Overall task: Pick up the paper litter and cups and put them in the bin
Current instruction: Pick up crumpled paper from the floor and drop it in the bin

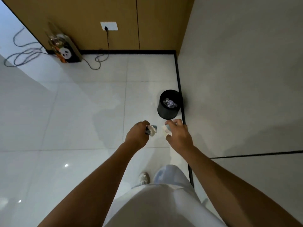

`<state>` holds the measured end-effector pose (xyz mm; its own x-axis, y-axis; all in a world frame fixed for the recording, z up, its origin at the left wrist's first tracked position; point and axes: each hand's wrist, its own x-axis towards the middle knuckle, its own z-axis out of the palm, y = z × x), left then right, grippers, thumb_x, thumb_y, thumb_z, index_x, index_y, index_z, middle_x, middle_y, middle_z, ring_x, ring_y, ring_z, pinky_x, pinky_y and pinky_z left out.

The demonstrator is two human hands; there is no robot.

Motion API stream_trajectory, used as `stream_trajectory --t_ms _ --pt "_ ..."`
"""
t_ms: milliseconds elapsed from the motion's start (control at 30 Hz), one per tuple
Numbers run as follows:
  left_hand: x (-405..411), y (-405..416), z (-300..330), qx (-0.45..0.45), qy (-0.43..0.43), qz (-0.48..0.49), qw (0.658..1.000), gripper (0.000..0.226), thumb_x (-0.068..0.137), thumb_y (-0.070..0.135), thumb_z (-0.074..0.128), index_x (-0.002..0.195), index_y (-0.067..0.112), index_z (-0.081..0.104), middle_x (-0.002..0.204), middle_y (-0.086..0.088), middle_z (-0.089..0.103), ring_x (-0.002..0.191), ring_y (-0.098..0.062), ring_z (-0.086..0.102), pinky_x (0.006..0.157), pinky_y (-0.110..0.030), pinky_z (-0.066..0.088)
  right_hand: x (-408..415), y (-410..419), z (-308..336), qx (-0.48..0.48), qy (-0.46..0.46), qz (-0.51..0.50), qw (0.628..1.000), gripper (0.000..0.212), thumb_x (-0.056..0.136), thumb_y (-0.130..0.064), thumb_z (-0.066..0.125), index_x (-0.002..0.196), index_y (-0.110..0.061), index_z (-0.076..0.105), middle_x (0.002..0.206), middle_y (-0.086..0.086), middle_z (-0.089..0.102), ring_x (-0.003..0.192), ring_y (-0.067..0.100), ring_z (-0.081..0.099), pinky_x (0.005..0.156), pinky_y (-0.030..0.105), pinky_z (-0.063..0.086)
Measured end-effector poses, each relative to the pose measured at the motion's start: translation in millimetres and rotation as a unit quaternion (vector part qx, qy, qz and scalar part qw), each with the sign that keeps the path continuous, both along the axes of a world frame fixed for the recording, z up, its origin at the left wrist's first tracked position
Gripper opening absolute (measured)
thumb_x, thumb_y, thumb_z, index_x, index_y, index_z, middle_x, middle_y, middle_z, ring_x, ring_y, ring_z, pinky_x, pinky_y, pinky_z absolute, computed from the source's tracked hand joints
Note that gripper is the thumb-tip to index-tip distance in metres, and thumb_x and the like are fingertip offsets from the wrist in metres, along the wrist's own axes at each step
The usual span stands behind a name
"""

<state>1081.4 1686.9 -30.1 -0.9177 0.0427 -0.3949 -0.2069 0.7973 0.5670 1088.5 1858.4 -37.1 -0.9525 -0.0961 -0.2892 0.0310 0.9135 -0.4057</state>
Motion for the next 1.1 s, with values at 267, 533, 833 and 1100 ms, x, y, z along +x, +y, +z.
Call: stream_trajectory --t_ms 267,533,833,1100 --pt "-162.6 46.0 -35.3 -0.013 -0.03 0.003 0.999 0.034 0.083 -0.002 0.047 0.111 0.011 0.06 0.107 -0.009 0.063 0.093 -0.027 0.06 0.079 -0.038 0.053 -155.4 46.1 -39.0 -0.002 -0.056 0.002 0.998 0.048 0.09 -0.016 0.062 0.134 -0.026 0.045 0.141 0.006 0.037 0.12 0.029 0.044 0.085 0.031 0.048" --pt "-302.5 101.7 -94.4 -0.022 -0.093 0.038 0.995 0.03 0.085 -0.001 0.047 0.111 0.011 0.059 0.105 -0.008 0.062 0.091 -0.025 0.059 0.072 -0.031 0.046 -289.2 89.1 -87.6 0.017 -0.106 -0.019 0.994 0.054 0.09 -0.016 0.063 0.139 -0.027 0.043 0.145 0.004 0.034 0.126 0.029 0.042 0.094 0.035 0.048" --pt "-413.2 141.7 -207.5 -0.046 -0.153 0.008 0.987 0.042 0.084 -0.001 0.051 0.123 0.014 0.054 0.114 -0.008 0.059 0.101 -0.026 0.057 0.074 -0.029 0.044 -374.8 110.2 -188.3 0.019 -0.106 -0.066 0.992 0.051 0.088 -0.018 0.065 0.135 -0.025 0.045 0.139 0.007 0.039 0.121 0.027 0.046 0.087 0.028 0.047" --pt "-472.5 172.5 -299.7 -0.066 -0.17 -0.076 0.98 0.051 0.088 0.007 0.058 0.136 0.013 0.042 0.122 -0.01 0.055 0.109 -0.027 0.057 0.085 -0.037 0.053 -417.9 129.5 -250.4 -0.013 -0.126 -0.142 0.982 0.054 0.087 -0.014 0.066 0.137 -0.023 0.046 0.139 0.01 0.041 0.116 0.028 0.049 0.085 0.032 0.053"
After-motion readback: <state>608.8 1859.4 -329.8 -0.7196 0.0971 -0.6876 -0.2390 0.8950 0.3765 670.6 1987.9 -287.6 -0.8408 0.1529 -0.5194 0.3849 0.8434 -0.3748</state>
